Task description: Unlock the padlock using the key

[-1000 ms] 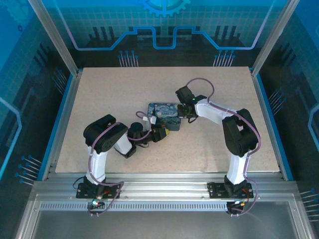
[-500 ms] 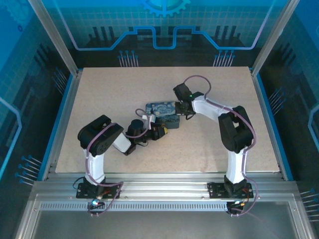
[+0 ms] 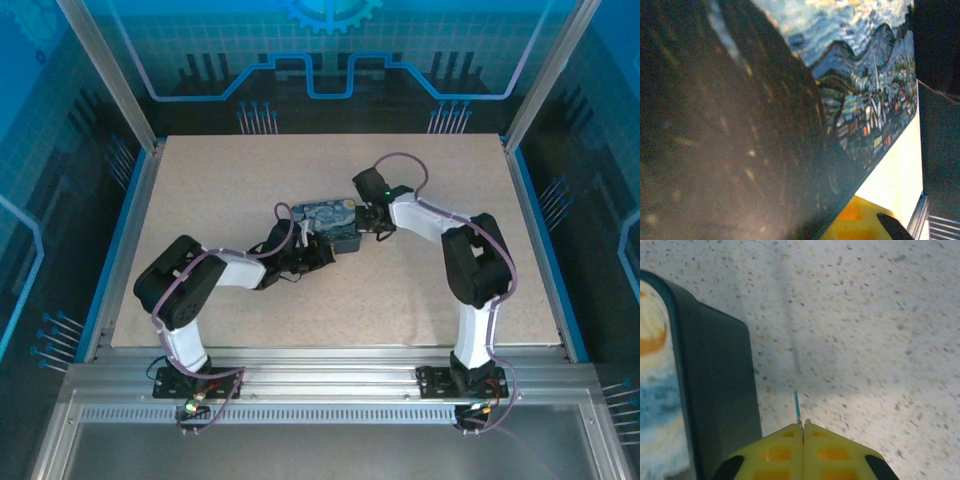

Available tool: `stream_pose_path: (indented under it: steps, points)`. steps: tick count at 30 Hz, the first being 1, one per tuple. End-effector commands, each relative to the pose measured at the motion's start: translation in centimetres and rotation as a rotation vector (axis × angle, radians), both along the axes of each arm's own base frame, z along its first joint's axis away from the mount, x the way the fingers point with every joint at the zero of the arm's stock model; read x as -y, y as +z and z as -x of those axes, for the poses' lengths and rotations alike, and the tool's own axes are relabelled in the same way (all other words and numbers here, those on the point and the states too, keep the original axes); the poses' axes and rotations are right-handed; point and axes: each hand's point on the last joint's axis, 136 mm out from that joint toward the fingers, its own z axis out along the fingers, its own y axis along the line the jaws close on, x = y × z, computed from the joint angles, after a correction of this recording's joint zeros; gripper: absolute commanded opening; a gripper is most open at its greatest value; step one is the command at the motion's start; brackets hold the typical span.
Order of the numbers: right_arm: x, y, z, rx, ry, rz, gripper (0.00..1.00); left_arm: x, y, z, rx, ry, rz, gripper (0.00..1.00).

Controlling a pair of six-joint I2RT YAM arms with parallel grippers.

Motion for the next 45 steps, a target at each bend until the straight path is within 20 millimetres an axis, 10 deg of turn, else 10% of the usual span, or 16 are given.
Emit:
stream_pose_path:
  steps: [1, 27, 45]
  points:
    - [1.3, 2.5, 0.8, 0.050, -0.031, -0.060, 0.00, -0.1, 0.9, -0.5, -0.049, 0.044, -0.024, 0.00]
    - [-0.5, 12.9, 12.0, 0.397, 0.154, -0.676, 0.00, 1.4, 3.9, -1.4, -0.034, 0.044, 0.101, 0.00]
    - [-2.0, 9.1, 13.3, 0.342, 0.039, -0.974, 0.00, 2.1, 4.6, -1.5, -0.022, 0.032, 0.167, 0.00]
